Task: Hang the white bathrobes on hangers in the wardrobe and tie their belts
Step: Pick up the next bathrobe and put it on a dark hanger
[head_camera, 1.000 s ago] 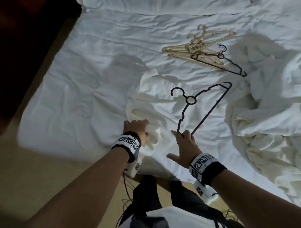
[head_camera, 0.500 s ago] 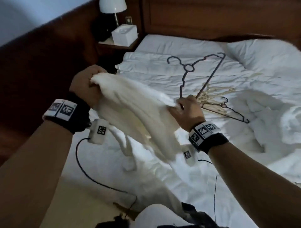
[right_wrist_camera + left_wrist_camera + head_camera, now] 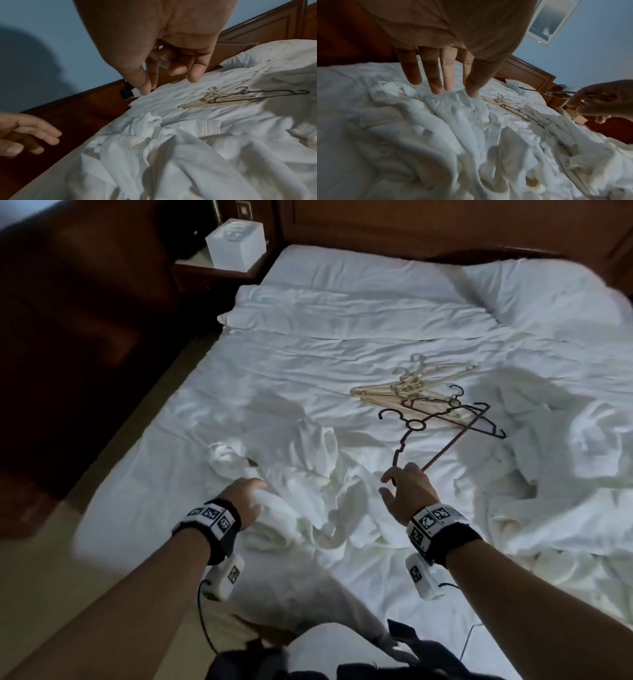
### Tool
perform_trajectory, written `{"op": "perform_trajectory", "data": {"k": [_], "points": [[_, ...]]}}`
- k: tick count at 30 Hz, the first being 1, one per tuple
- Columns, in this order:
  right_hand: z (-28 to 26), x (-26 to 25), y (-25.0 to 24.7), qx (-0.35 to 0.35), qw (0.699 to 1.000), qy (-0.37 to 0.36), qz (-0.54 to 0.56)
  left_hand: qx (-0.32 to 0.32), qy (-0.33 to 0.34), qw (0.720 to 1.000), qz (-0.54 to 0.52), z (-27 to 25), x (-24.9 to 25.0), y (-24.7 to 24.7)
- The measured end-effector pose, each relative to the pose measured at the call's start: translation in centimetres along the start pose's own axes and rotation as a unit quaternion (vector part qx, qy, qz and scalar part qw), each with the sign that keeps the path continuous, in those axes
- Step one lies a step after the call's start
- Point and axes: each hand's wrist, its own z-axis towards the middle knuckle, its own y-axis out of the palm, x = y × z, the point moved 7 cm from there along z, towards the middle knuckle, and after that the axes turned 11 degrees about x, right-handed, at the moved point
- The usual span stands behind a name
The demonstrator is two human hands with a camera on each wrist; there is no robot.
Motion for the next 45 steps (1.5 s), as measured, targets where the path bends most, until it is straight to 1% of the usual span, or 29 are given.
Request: {"op": "perform_trajectory", "data": {"k": [4,7,11,15,16,18,21,23,27,29,31,33,34,35,36,37,39,41,42,43,44,45], "points": [[-1.3,1.2,1.9,-0.048,0.999,0.011,-0.011,-0.055,0.007,0.998,0.006,0.0,1.3,3.6],[-1.6,1.8,2.5,-0.073,0.997,0.022,-0.013,-0.076,0.017,0.997,0.010,0.7,2.3,4.8],[-1.6,2.1,3.3,-0.115,0.993,0.012,-0.028,-0.091,0.050,0.994,0.029,2.8,3.9,5.6],[-1.0,2.0,4.1,-0.136,0.990,-0.002,-0.037,-0.118,0.068,0.988,0.074,5.9,5.5,6.5],[-0.7,2.0,4.4,-0.143,0.989,-0.005,-0.037,-0.127,0.079,0.984,0.095,6.8,5.9,6.8],[0.3,2.1,5.0,-0.160,0.986,-0.007,-0.041,-0.139,0.128,0.971,0.148,8.5,7.1,7.2],[1.8,2.3,5.8,-0.179,0.983,-0.010,-0.048,-0.135,0.202,0.949,0.199,11.7,9.0,7.7],[2.9,2.4,6.4,-0.190,0.980,-0.008,-0.051,-0.144,0.207,0.949,0.189,13.9,10.0,8.2],[5.4,2.0,8.0,-0.207,0.977,0.000,-0.056,-0.206,0.207,0.945,0.146,16.4,11.6,10.1],[6.8,1.4,9.4,-0.214,0.975,0.002,-0.054,-0.236,0.191,0.936,0.179,17.1,10.2,10.8],[8.6,0.5,10.9,-0.208,0.977,0.006,-0.046,-0.247,0.180,0.932,0.193,17.7,8.0,10.2],[10.5,-0.8,12.6,-0.195,0.980,0.004,-0.042,-0.254,0.194,0.918,0.234,18.6,5.1,9.0],[11.3,-1.7,13.6,-0.193,0.980,-0.001,-0.047,-0.248,0.186,0.914,0.261,19.1,3.5,7.9],[11.9,-2.6,14.7,-0.198,0.979,-0.007,-0.054,-0.231,0.170,0.917,0.278,19.7,1.6,6.6],[12.6,-3.6,15.8,-0.206,0.976,-0.011,-0.063,-0.219,0.148,0.918,0.296,20.3,-0.2,5.2],[13.2,-4.5,17.0,-0.214,0.974,-0.015,-0.069,-0.194,0.130,0.920,0.314,21.0,-2.1,3.7],[14.1,-6.3,19.0,-0.226,0.971,-0.023,-0.080,-0.148,0.096,0.911,0.373,21.8,-6.9,0.3],[14.9,-7.7,20.5,-0.231,0.968,-0.033,-0.097,-0.119,0.003,0.903,0.413,21.6,-12.5,-3.1],[15.2,-8.0,21.0,-0.233,0.967,-0.028,-0.100,-0.097,-0.028,0.898,0.427,21.3,-14.9,-4.4],[15.5,-8.2,21.5,-0.230,0.968,-0.023,-0.095,-0.101,-0.053,0.891,0.439,20.7,-16.5,-5.1],[15.9,-8.3,21.6,-0.226,0.970,-0.016,-0.085,-0.114,-0.079,0.892,0.430,20.3,-17.5,-5.3],[16.3,-8.4,21.6,-0.212,0.975,-0.015,-0.069,-0.132,-0.085,0.894,0.420,20.2,-18.0,-4.9]]}}
